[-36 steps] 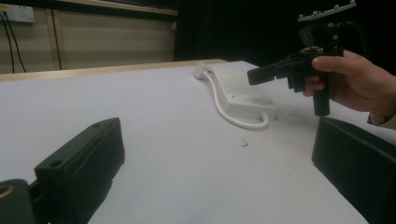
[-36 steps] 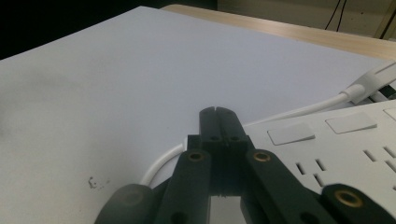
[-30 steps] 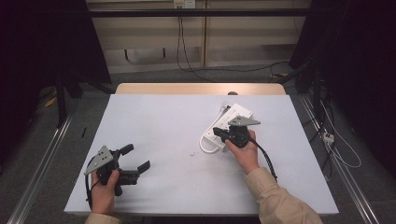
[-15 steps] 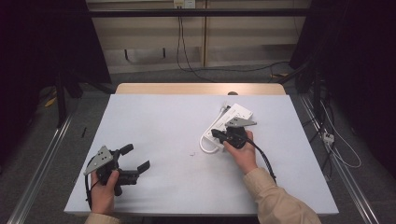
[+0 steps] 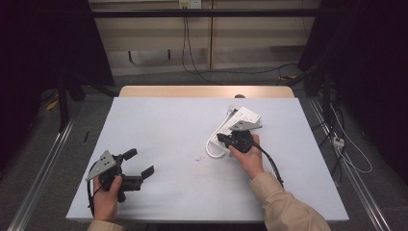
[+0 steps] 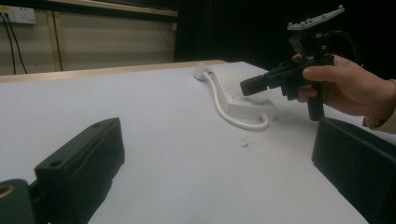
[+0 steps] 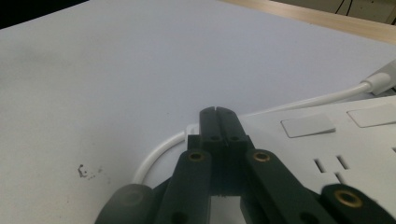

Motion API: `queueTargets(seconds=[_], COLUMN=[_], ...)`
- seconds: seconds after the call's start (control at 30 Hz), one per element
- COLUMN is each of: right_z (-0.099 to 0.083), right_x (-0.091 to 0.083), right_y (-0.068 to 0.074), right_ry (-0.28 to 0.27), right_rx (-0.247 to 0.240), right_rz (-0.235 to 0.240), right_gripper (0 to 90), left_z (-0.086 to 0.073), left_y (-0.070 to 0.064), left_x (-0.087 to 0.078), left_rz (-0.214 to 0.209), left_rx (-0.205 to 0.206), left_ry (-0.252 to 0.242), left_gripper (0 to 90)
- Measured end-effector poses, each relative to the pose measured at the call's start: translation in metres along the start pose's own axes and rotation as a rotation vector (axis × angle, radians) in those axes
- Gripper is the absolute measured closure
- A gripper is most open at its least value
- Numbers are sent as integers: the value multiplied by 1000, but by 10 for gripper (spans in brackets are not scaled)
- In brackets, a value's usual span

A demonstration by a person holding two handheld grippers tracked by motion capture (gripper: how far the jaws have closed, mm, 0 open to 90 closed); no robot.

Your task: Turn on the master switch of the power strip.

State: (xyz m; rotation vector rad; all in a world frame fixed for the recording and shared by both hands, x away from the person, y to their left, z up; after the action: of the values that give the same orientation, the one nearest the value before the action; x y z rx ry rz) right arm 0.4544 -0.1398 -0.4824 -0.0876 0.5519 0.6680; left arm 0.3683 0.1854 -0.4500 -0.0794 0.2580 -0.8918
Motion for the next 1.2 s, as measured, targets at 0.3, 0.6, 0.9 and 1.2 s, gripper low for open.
queueTargets(seconds=[0.3, 0.6, 0.9, 1.2], right_z=[1, -1, -2, -2], right_x=[4, 4, 6, 6], right_y=[0, -5, -4, -4], right_ry=[19, 30, 26, 26], right_rx=[-27, -31, -39, -56], right_rz=[-20, -33, -29, -33], right_gripper=[900, 900, 900, 900], left_z=[0, 1, 1, 0], left_y=[1, 1, 1, 1], left_x=[-2, -3, -3, -3], left_rz=[3, 2, 4, 5], left_rx=[-5, -9, -7, -5], left_ry=[-2, -12, -8, -2], left_gripper=[21, 21, 21, 21])
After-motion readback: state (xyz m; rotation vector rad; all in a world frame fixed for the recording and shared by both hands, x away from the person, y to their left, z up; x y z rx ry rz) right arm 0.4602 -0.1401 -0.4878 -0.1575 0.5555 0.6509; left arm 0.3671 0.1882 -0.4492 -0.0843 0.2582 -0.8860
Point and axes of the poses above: each handheld gripper's, and its own axes: x roughly forward along the jaws, z roughly out of its top, y roughly to its left, the point moved 6 cm from there along x, roughly forward along the jaws, and after that the axes turned 1 degree about y, right-handed, at the moved point
